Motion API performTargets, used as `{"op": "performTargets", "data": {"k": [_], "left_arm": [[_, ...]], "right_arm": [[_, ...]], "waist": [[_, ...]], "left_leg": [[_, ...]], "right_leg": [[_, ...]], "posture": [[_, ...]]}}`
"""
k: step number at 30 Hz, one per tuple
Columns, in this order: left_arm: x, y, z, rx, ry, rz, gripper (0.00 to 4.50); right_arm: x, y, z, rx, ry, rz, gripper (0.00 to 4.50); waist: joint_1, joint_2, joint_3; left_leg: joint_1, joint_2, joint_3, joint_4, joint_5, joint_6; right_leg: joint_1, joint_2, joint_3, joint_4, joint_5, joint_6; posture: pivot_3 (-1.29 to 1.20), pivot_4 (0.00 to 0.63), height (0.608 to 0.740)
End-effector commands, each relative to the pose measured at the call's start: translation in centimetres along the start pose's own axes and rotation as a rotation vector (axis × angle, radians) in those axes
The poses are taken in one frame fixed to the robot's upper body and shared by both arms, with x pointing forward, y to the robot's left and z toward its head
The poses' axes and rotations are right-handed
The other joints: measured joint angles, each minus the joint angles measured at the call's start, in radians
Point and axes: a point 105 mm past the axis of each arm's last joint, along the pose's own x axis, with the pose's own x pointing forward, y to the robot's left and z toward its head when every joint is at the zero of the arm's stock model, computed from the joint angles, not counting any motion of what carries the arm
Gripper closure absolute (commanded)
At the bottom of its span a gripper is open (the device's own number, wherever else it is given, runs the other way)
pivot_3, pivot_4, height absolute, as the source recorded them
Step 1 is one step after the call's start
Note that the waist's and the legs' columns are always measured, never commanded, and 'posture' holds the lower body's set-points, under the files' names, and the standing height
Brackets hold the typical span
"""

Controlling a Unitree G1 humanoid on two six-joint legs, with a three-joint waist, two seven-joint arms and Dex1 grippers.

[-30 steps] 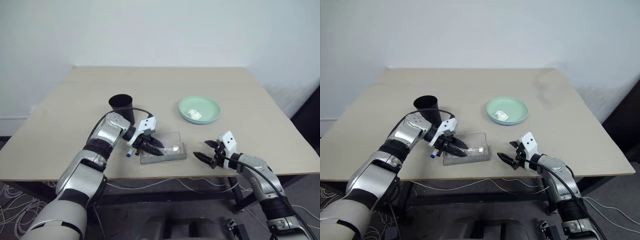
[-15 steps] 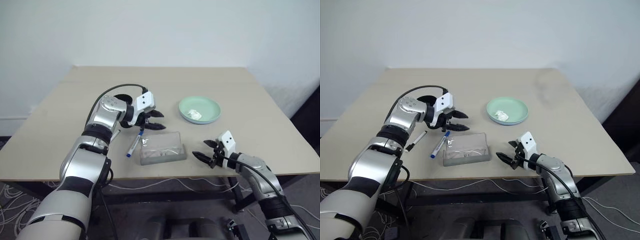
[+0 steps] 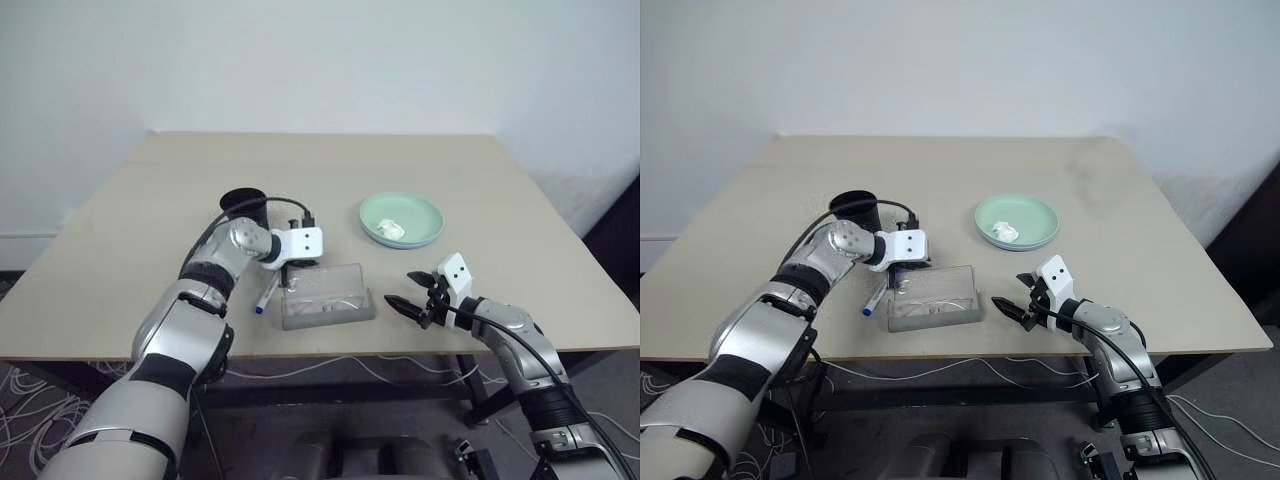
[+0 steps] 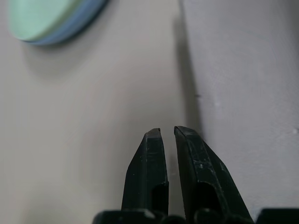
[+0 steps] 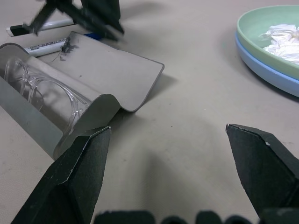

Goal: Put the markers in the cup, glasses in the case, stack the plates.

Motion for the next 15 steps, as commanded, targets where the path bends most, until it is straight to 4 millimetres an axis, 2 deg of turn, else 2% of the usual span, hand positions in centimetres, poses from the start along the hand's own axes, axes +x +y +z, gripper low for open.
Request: {"op": "performTargets", "data": {"k": [1,9,15], "left_arm": [[0.0,-0.4,-0.1,-0.011,-0.004,-0.027,4.12],[-1.0,0.3,1.0,-0.222,-0.141,-0.055,4.12],[-2.1,1.3,2.3,-0.371,-0.280,-0.064,4.12]], "right_arm": [[-0.6,-0.2,2.7,-0.059,-0.082,0.001,0.21],[-2.0,0.8,4.4,-0.058,-0.144,0.085,0.21],[-1.7,1.0,4.2,-0.062,-0.133,0.101,0.21]], "waist": [[0.000,0.000,0.000],[0.000,0.000,0.000],[0.000,0.000,0.000]], "left_leg": [[0.000,0.000,0.000,0.000,0.000,0.000],[0.000,0.000,0.000,0.001,-0.001,0.001],[0.000,0.000,0.000,0.003,-0.001,0.002]], "right_leg": [[0.000,0.000,0.000,0.000,0.000,0.000],[0.001,0.000,0.000,0.000,0.000,0.000],[0.001,0.000,-0.001,0.000,0.000,0.000]], "posture": [[0.00,0.000,0.740],[0.00,0.000,0.740],[0.00,0.000,0.740]]}}
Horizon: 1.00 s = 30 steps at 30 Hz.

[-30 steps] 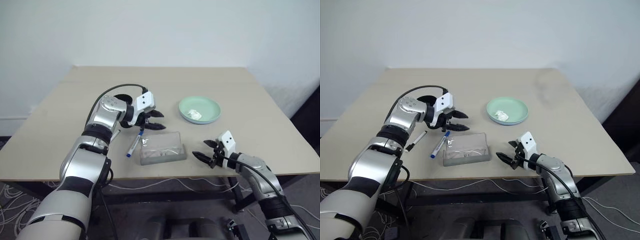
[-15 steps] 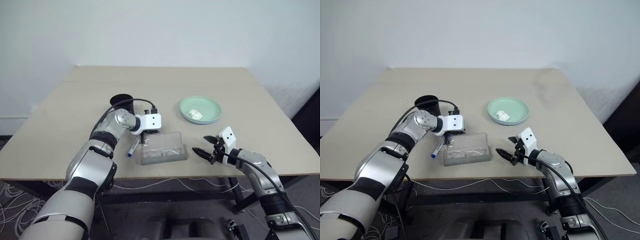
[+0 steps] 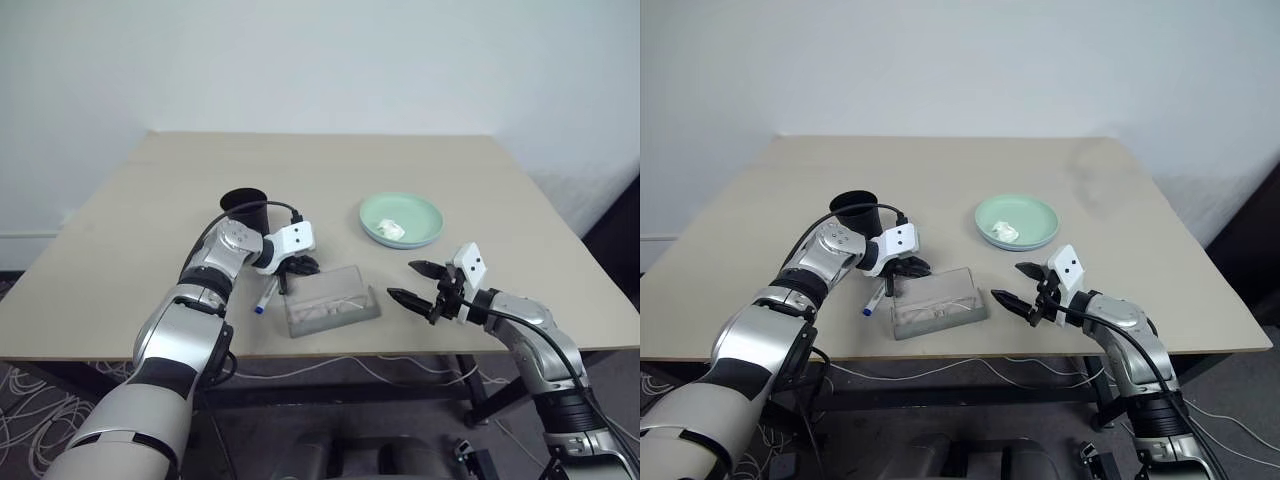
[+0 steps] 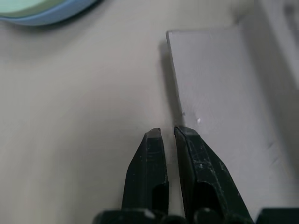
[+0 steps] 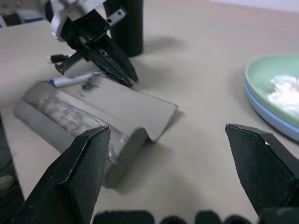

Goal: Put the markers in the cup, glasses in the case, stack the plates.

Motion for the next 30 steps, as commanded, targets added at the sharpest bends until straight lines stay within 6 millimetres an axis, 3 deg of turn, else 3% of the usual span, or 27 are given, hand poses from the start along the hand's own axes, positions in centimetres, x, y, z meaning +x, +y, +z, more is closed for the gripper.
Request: {"op": "performTargets", "data": {"k": [1,8,11,22,30], "left_arm": [[-1.0,1.1,2.5,0.003,-0.100,0.022,4.12],[-1.6,2.5,0.9,0.120,0.025,0.165,4.12],[-1.6,3.0,1.3,0.134,0.027,0.206,4.15],[-0.3,2.3,1.0,0.220,0.080,0.178,4.15],[-0.1,0.7,1.1,0.138,0.041,0.032,4.15]], "right_arm": [[0.0,0.2,1.3,-0.026,-0.040,0.022,0.21],[0.2,3.0,1.5,-0.024,-0.036,0.162,0.21],[0.5,4.0,1.1,-0.025,-0.022,0.197,0.79],[2.3,3.4,-1.4,0.040,0.075,0.172,4.47],[2.9,2.9,-2.2,0.039,0.103,0.144,4.47]], "waist": [[0.000,0.000,0.000],[0.000,0.000,0.000],[0.000,0.000,0.000],[0.000,-0.001,0.000],[-0.001,-0.001,0.000]], "left_leg": [[0.000,0.000,0.000,0.000,0.000,0.000],[0.000,0.000,0.000,0.000,0.000,0.000],[0.000,0.000,0.000,0.000,0.000,0.000],[0.000,0.000,0.000,0.001,0.000,0.000],[0.000,0.000,0.000,0.000,0.000,0.000]], "right_leg": [[0.000,0.000,0.000,0.000,0.000,0.000],[0.000,0.000,0.001,0.000,0.000,0.000],[0.000,0.000,0.000,0.000,0.001,0.001],[0.000,0.000,0.000,0.000,0.001,0.002],[0.000,0.000,0.000,0.000,0.001,0.002]], "posture": [[0.00,0.000,0.740],[0.00,0.000,0.740],[0.00,0.000,0.740],[0.00,0.000,0.740],[0.00,0.000,0.740]]}}
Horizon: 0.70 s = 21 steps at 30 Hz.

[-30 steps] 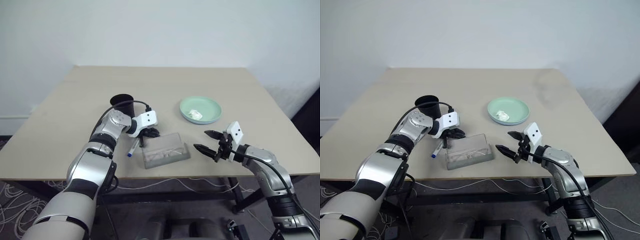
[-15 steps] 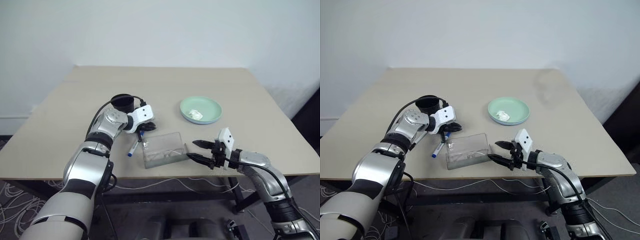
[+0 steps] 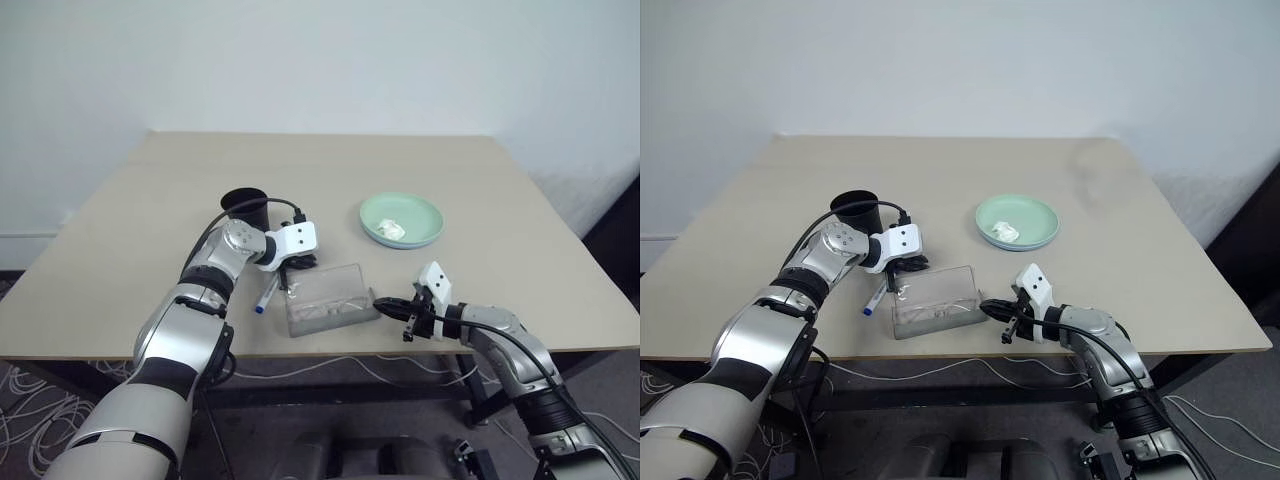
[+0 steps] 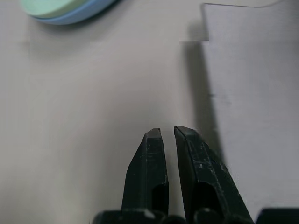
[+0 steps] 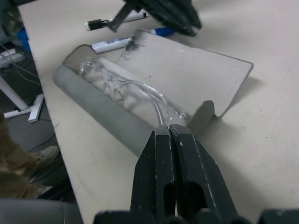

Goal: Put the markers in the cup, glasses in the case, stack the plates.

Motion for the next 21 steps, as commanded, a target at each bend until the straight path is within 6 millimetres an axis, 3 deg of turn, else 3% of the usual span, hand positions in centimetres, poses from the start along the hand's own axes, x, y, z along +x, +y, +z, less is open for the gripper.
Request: {"op": "performTargets", "data": {"k": [1,11,21], "left_arm": [[-0.8,0.3,1.7,-0.053,-0.098,-0.053,4.15],[-3.0,0.0,4.9,-0.233,-0.343,-0.229,4.15],[-3.4,-4.2,5.6,-0.210,-0.380,-0.442,4.15]], "right_arm": [[0.3,-0.2,0.8,-0.038,-0.014,-0.006,4.47],[0.6,-0.7,0.6,-0.042,0.000,-0.025,4.47],[0.9,-1.4,0.7,-0.058,-0.004,-0.044,4.47]], "waist": [[0.000,0.000,0.000],[0.000,0.000,0.000],[-0.011,0.000,0.000]], "left_leg": [[0.000,0.000,0.000,0.000,0.000,0.000],[0.000,0.000,0.000,0.001,0.000,0.000],[0.000,0.000,0.000,0.001,0.000,0.000]], "right_leg": [[0.000,0.000,0.000,0.000,0.000,0.000],[0.001,0.000,0.000,0.000,0.000,0.000],[0.001,0.000,0.000,0.001,0.000,0.000]], "posture": [[0.00,0.000,0.740],[0.00,0.000,0.740],[0.00,0.000,0.740]]}}
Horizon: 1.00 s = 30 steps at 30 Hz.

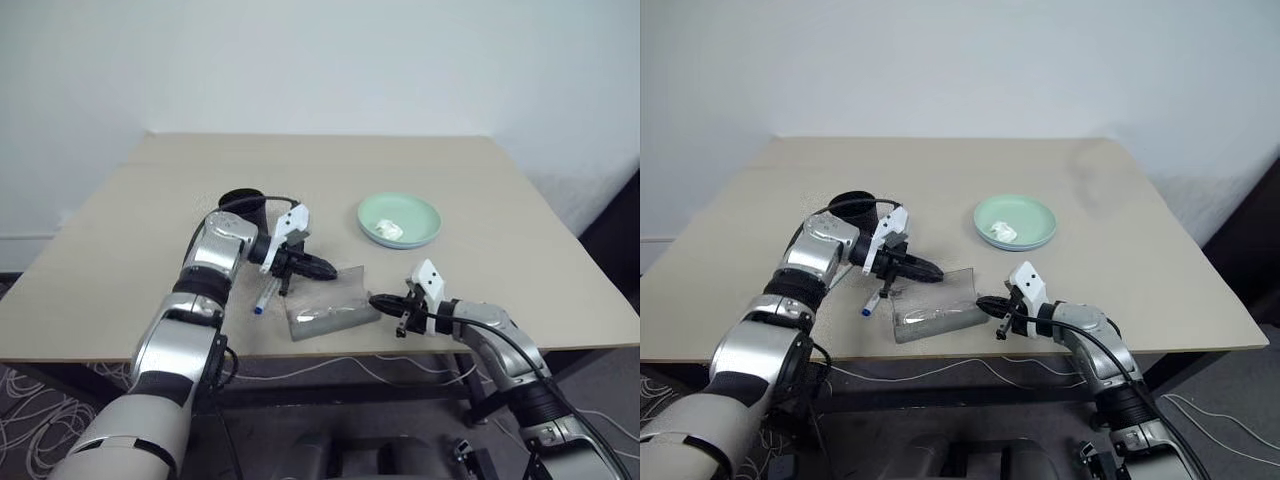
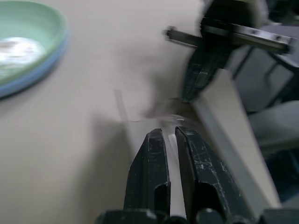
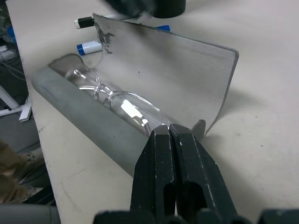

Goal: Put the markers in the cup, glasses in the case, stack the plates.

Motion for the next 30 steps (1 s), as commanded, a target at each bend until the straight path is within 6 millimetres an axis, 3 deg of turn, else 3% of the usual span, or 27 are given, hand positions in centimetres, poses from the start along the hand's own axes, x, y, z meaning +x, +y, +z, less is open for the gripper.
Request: {"op": "performTargets", "data": {"k": [1,3,5,9,12,16,19,23,25,30], "left_arm": [[0.0,-0.9,1.4,0.053,-0.015,-0.031,4.15],[0.1,-1.3,1.5,0.051,-0.030,-0.038,4.15],[-0.4,-0.9,3.3,0.049,-0.125,0.006,4.15],[-2.3,0.7,6.5,0.032,-0.271,0.117,4.15],[-3.1,2.4,7.0,0.080,-0.264,0.255,4.15],[-3.7,5.2,3.7,0.208,0.011,0.469,4.15],[-3.3,4.9,0.6,0.303,0.210,0.425,4.15],[-2.1,3.8,-1.4,0.315,0.279,0.304,4.15],[-1.4,3.0,-1.5,0.295,0.258,0.236,4.15],[-0.7,1.8,0.2,0.222,0.125,0.130,4.15]], "right_arm": [[-0.1,-0.8,0.8,-0.031,-0.014,-0.025,4.47],[-0.2,-0.8,1.0,-0.034,-0.024,-0.022,4.47],[-0.4,-0.7,1.6,-0.031,-0.057,-0.006,4.47],[-1.1,-0.3,2.8,-0.031,-0.114,0.024,4.47],[-1.4,-0.4,3.4,-0.041,-0.136,0.020,4.47],[-2.0,-0.8,4.2,-0.054,-0.162,-0.005,4.47],[-2.7,-1.2,4.6,-0.061,-0.177,-0.035,4.47],[-3.3,-1.7,4.6,-0.057,-0.184,-0.070,4.47],[-3.5,-1.8,4.4,-0.052,-0.182,-0.079,4.47],[-3.7,-1.8,3.9,-0.045,-0.172,-0.093,4.47]], "waist": [[0.000,0.000,0.000],[0.000,0.000,0.000],[0.001,0.000,0.000],[0.001,0.000,0.000],[0.001,0.000,0.000],[0.004,0.000,0.000],[0.005,0.000,0.000],[0.010,0.000,0.000],[0.010,0.000,0.000],[0.010,0.000,0.000]], "left_leg": [[0.000,0.000,0.000,0.000,0.000,0.000],[0.000,0.000,0.000,0.000,0.000,0.000],[0.000,0.000,0.000,0.000,0.000,0.000],[0.000,0.000,0.000,0.000,0.000,0.000],[0.000,0.000,0.000,0.000,0.000,0.000],[0.001,0.000,0.000,-0.001,0.001,-0.001],[0.002,0.000,0.001,-0.003,0.001,-0.001],[0.001,0.000,0.001,-0.004,0.001,-0.001],[0.001,-0.001,0.001,-0.004,0.000,-0.001],[0.000,-0.001,0.001,-0.004,0.000,0.000]], "right_leg": [[0.000,0.000,0.000,0.000,0.000,0.000],[0.000,0.000,0.000,0.000,0.000,0.000],[0.000,0.000,0.000,0.000,0.000,0.000],[0.000,0.001,0.000,0.000,0.000,0.000],[0.000,0.001,0.000,0.000,0.000,0.000],[0.000,0.001,0.000,0.000,0.000,0.000],[-0.001,0.001,0.002,0.000,0.000,0.000],[-0.002,0.000,0.001,-0.001,0.000,0.000],[-0.001,0.000,0.002,-0.002,0.000,0.000],[-0.001,-0.001,0.001,-0.002,0.000,0.000]], "posture": [[0.00,0.000,0.740],[0.00,0.000,0.740],[0.00,0.000,0.740],[0.00,0.000,0.740],[0.00,0.000,0.740],[0.00,0.000,0.740],[0.00,0.000,0.740],[0.00,0.000,0.740],[0.00,0.000,0.740],[0.00,0.000,0.740]]}}
